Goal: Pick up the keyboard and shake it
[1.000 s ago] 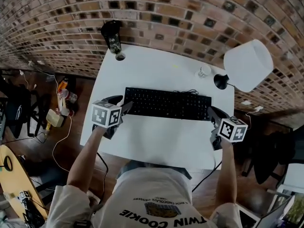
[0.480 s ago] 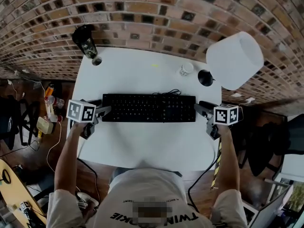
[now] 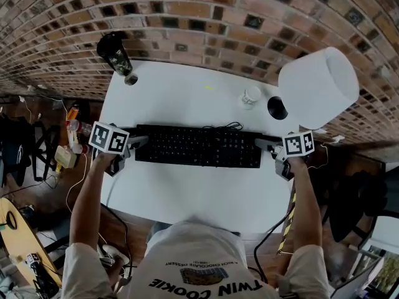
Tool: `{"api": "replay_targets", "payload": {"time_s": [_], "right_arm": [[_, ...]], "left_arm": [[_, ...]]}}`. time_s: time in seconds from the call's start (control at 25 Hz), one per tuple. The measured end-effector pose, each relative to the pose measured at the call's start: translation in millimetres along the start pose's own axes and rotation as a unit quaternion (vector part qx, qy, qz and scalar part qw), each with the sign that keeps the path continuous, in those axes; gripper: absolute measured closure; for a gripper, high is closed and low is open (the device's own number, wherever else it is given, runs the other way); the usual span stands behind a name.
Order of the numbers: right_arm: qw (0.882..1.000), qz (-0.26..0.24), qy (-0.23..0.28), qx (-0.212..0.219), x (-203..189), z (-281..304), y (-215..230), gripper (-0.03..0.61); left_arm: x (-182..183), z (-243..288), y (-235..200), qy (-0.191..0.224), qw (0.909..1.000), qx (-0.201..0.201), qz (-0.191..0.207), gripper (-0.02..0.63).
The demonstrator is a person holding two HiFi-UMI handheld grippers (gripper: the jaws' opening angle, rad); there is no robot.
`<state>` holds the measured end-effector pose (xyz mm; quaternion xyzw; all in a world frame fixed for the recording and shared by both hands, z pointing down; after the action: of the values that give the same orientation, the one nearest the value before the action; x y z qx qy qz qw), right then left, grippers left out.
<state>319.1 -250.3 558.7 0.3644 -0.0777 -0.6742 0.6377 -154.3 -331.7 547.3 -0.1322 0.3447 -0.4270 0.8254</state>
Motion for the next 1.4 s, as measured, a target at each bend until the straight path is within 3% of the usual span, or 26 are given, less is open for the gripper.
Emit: {"api": "replay_targets", "payload": {"time_s": [0.36,0.48,0.6,0.84,1.4], "right_arm": [[1.0,0.007,0.003,0.017,3.0,7.1,-4.0,0.42],[1.0,-0.004,0.016,0.011,2.2,2.0,-6.9,0.423],[0.999,-0.03,0.043,0.001,6.9,-8.9,-16.1,0.434],[0.991,-0.076,0.11,-0.031,19.8,-32.8,-36.4,0.446],[0.963,-0.161,0.186,-0.111,4.9,-71.0,-85.0,0.448]], "left_arm": [[1.4,1.8,-2.5,-0.008,0.9999,-0.009,-0.005,0.382],[1.2,-3.8,-1.0,0.018,0.9997,-0.015,-0.008,0.411],[4.4,-14.7,4.3,0.051,0.9986,-0.006,0.014,0.42],[13.7,-38.6,14.1,0.13,0.9909,-0.008,0.033,0.485],[27.3,-74.1,34.7,0.191,0.9719,0.029,0.134,0.492]]}}
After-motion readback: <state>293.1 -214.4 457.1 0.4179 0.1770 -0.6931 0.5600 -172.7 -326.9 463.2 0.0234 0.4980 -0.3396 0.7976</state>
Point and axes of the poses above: the fingertips, and each gripper's own axes: z forward along the fingers, y to its right, x out of its top, the point moved 6 cm from there along -z, backward along the fingers, and after that the axes turned 6 degrees about -x, right-handed, at the moved point
